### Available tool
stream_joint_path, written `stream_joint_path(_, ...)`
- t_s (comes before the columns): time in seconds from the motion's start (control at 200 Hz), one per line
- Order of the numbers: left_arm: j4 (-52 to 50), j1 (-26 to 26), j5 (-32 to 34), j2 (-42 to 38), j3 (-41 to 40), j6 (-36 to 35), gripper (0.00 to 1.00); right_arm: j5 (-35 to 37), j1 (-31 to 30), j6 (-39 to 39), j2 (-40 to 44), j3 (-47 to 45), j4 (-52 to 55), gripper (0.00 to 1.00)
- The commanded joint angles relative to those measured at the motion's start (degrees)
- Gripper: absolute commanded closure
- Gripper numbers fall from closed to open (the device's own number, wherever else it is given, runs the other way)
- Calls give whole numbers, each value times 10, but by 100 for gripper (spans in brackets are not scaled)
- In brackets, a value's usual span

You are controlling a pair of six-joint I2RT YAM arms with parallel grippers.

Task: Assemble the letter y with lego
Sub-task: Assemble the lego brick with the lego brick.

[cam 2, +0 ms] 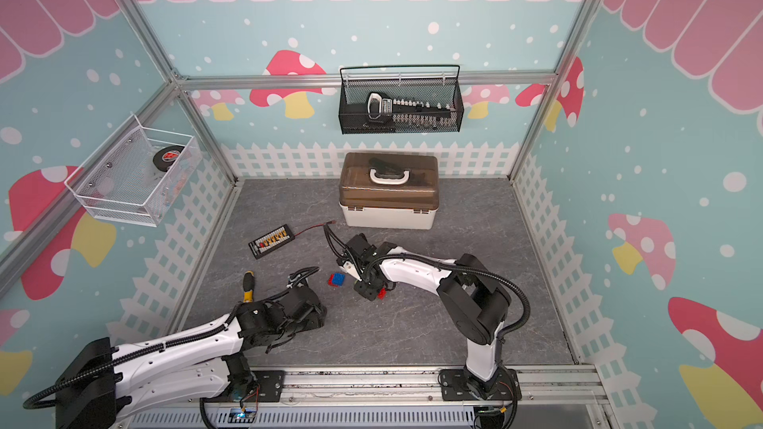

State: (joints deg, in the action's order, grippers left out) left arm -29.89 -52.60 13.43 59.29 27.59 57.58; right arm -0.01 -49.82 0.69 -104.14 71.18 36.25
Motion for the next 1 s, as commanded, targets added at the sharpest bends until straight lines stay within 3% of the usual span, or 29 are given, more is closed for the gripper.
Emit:
stream_joint_path(0.0,5,5,-1,4,21,-6,39,-3,-1,-2,22,18,18,54)
stream_joint_path(0.455,9,6,-3,2,15,-5,39,-19,0,-27,15,-21,4,50)
stream_joint_path(0.996,8,6,-4,0,11,0,39,-29,3,-36,-12,-32,-15,53)
